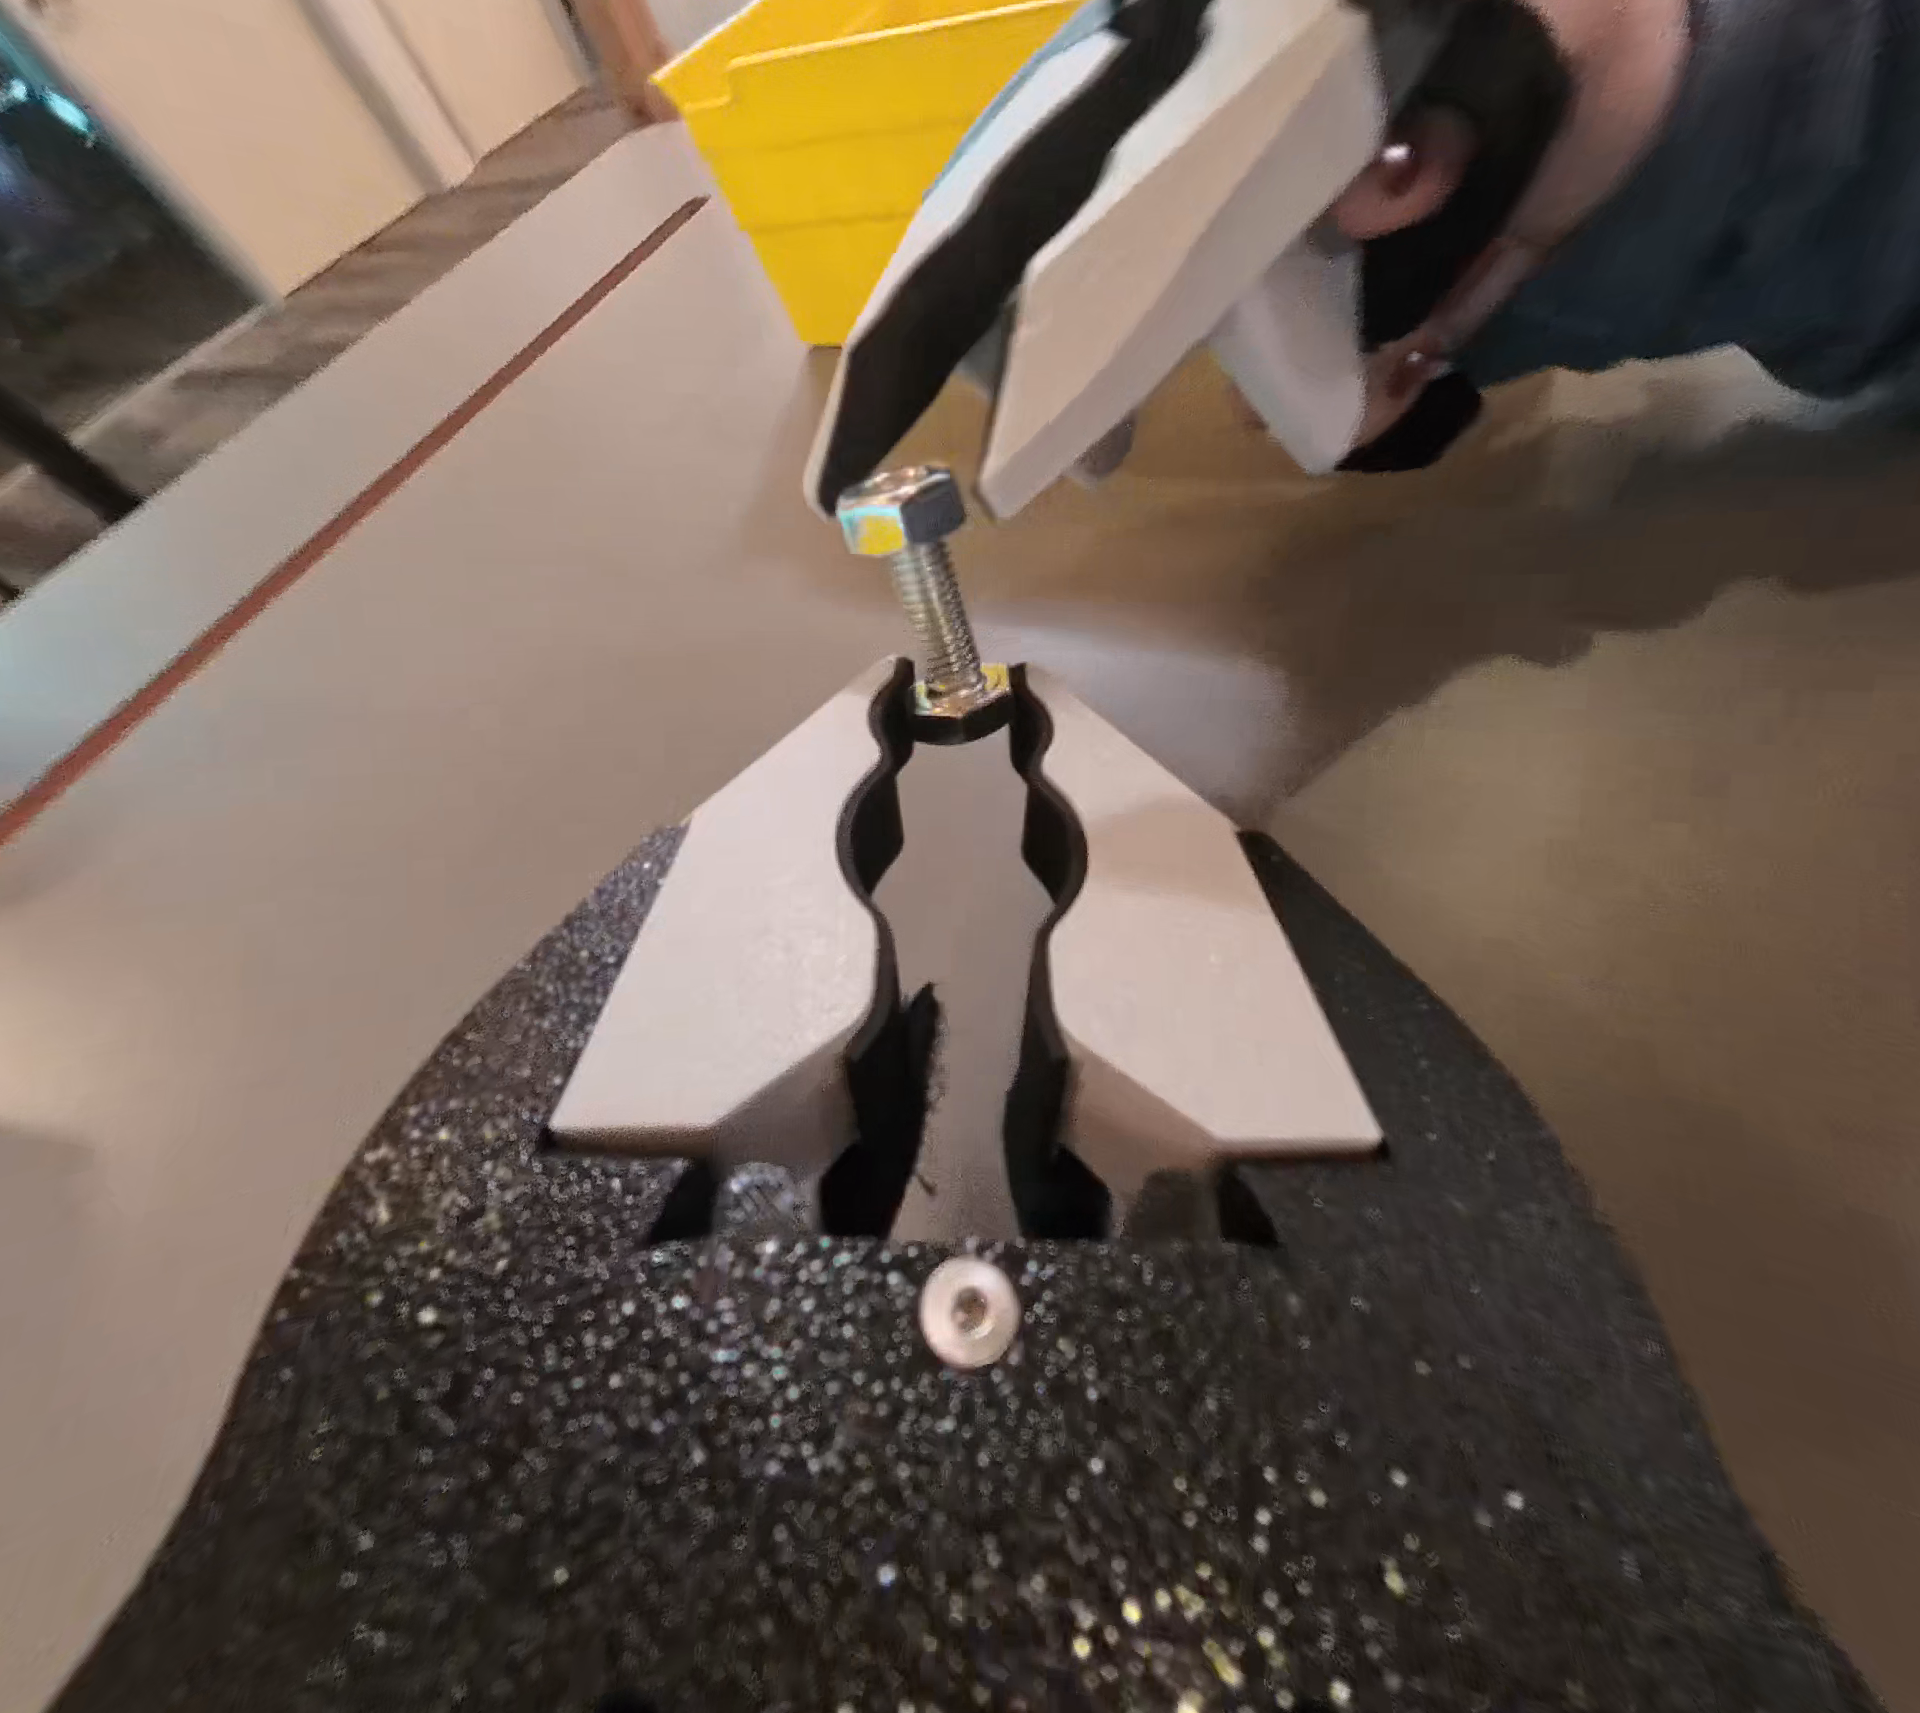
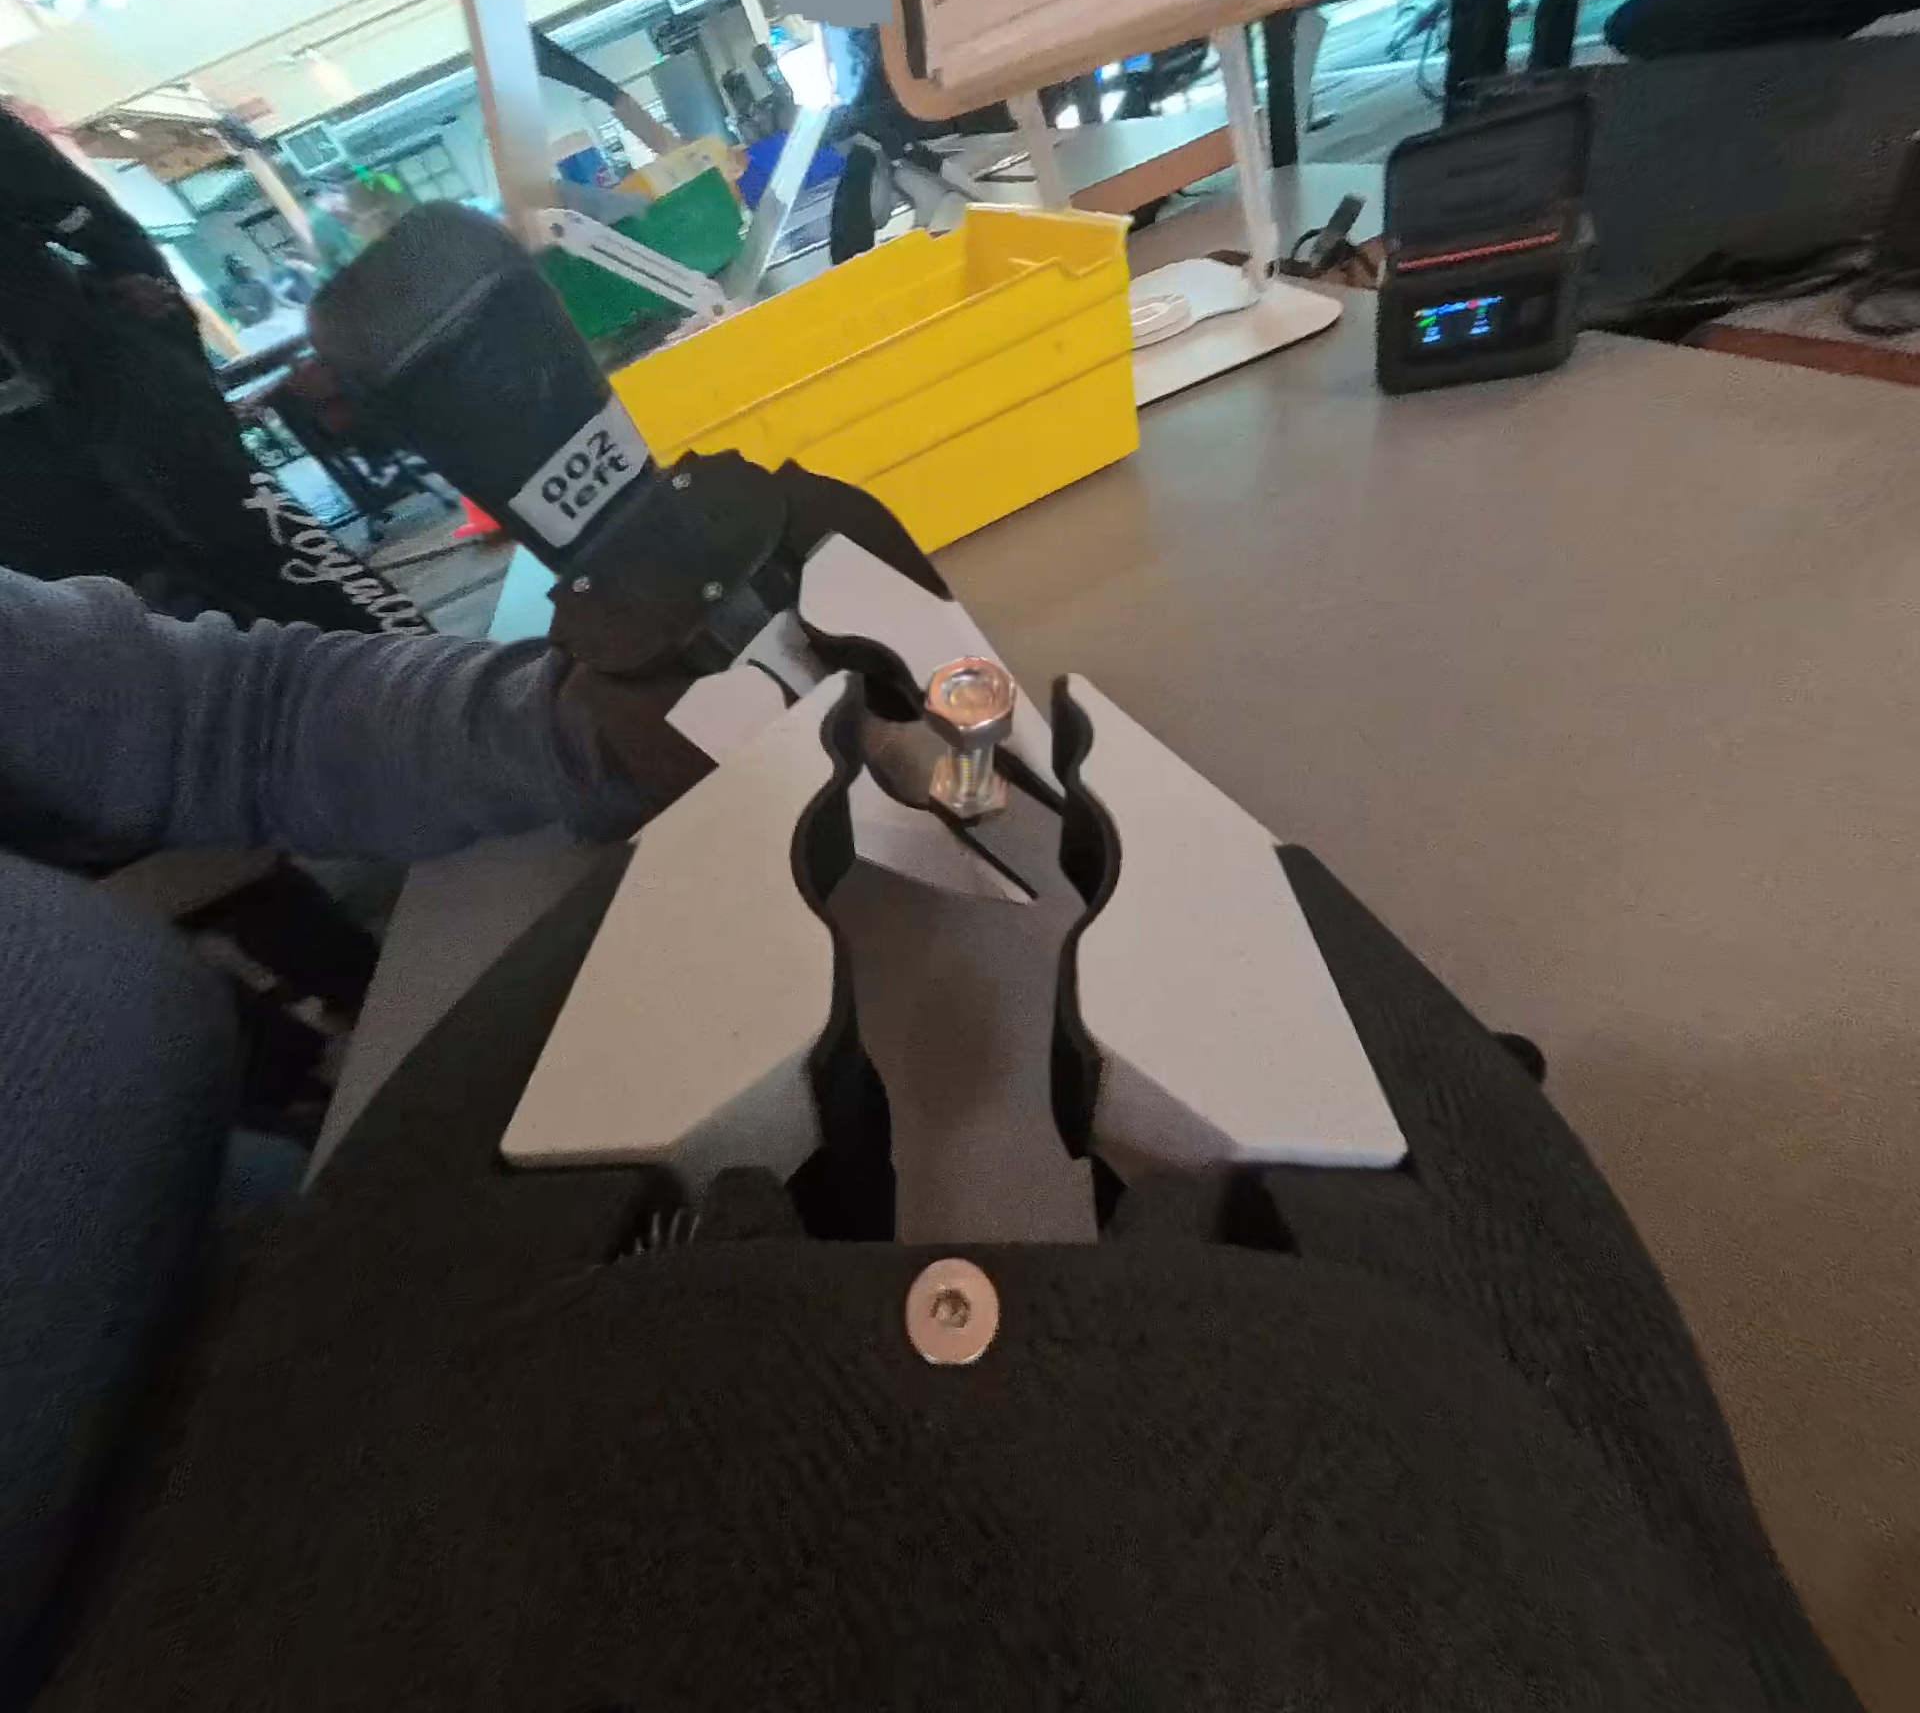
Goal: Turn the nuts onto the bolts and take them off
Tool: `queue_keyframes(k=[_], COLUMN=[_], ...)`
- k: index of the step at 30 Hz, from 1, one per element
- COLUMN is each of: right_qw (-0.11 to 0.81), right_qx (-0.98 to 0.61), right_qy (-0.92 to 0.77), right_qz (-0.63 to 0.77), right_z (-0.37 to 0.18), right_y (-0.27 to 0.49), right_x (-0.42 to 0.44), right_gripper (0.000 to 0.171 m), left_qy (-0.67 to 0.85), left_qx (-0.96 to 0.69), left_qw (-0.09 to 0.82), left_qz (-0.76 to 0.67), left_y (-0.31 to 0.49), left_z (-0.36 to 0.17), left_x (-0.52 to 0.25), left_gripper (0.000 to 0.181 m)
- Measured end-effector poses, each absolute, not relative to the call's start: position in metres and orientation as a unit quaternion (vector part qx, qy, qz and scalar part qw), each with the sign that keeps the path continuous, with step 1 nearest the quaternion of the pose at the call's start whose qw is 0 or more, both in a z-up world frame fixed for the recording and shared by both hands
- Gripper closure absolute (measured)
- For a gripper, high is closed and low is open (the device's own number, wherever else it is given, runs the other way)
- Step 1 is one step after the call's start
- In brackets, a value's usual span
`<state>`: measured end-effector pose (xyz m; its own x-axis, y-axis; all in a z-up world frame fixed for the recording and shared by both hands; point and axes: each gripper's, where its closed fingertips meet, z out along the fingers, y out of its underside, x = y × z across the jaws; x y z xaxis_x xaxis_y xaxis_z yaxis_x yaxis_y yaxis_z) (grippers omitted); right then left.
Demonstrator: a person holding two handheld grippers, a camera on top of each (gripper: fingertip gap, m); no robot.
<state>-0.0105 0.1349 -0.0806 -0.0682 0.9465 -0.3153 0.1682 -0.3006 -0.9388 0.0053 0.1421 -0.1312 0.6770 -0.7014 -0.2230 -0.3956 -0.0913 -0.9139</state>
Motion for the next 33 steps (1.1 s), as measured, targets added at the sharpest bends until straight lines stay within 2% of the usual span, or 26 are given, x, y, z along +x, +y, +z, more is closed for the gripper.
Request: queue_keyframes(k=[1, 10, 21, 27, 29, 33], right_qw=[0.365, 0.4, 0.374, 0.35, 0.367, 0.422], right_qx=[-0.585, -0.563, -0.543, -0.525, -0.532, -0.564], right_qy=[-0.472, -0.448, -0.445, -0.475, -0.475, -0.445], right_qz=[0.55, 0.568, 0.605, 0.614, 0.597, 0.553], right_z=[-0.078, -0.063, -0.06, -0.063, -0.065, -0.065], right_y=[0.136, 0.127, 0.113, 0.097, 0.102, 0.128], right_x=[-0.012, -0.022, -0.027, -0.029, -0.03, -0.025], right_gripper=[0.131, 0.109, 0.104, 0.103, 0.104, 0.121], left_qy=[0.359, 0.252, 0.307, 0.354, 0.351, 0.305], left_qx=[-0.735, -0.737, -0.723, -0.71, -0.712, -0.729], left_qw=[0.556, 0.564, 0.552, 0.531, 0.539, 0.564], left_qz=[-0.147, -0.273, -0.281, -0.297, -0.282, -0.24], left_y=[0.145, 0.148, 0.136, 0.123, 0.126, 0.141], left_z=[-0.132, -0.112, -0.112, -0.116, -0.116, -0.112], left_x=[0.003, -0.009, 0.012, 0.03, 0.028, 0.005], left_gripper=[0.165, 0.165, 0.165, 0.166, 0.166, 0.166])
